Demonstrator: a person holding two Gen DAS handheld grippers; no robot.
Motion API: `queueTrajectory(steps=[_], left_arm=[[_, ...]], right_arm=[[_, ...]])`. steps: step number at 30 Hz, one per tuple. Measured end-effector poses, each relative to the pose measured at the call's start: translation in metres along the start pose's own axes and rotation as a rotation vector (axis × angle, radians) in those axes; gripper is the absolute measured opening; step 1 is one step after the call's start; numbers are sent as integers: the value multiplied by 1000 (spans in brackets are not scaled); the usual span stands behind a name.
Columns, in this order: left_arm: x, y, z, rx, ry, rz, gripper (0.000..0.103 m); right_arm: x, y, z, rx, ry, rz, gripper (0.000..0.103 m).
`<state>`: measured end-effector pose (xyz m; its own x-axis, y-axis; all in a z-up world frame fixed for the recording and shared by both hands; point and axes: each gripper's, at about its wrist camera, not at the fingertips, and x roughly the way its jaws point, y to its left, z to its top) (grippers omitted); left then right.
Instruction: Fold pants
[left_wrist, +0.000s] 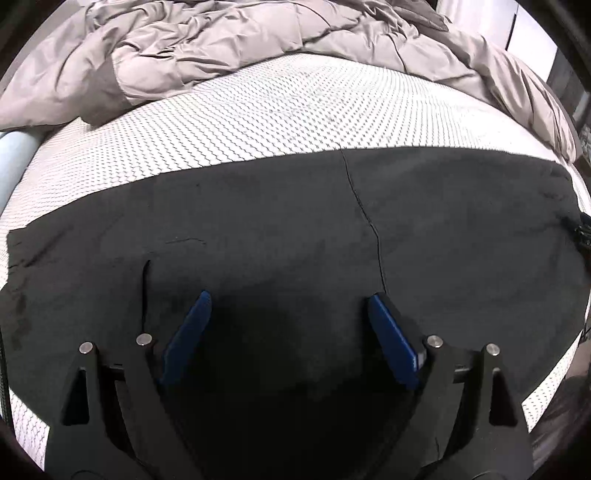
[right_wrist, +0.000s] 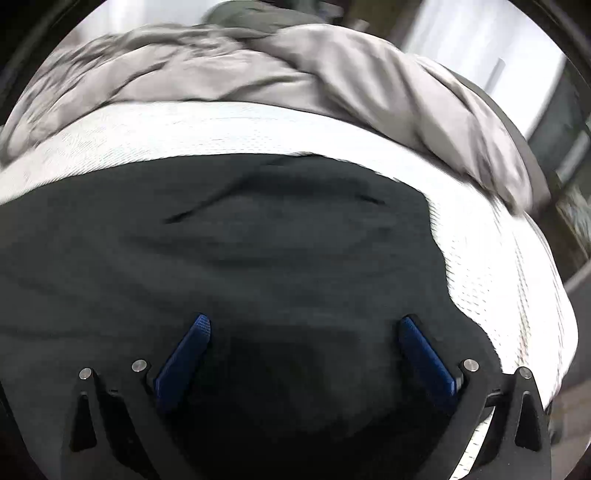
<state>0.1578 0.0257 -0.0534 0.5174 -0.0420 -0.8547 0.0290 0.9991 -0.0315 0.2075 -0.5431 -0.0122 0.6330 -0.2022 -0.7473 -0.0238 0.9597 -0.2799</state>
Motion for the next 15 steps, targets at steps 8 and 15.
queueTrajectory(steps=[8,15], left_arm=[[6,-55,48,90,-32,-76,85],[41,-38,50,10,40,-34,85]], right_arm=[[-14,102,39,-192,-11,259,102],[23,80,35,-193,46,78,102]])
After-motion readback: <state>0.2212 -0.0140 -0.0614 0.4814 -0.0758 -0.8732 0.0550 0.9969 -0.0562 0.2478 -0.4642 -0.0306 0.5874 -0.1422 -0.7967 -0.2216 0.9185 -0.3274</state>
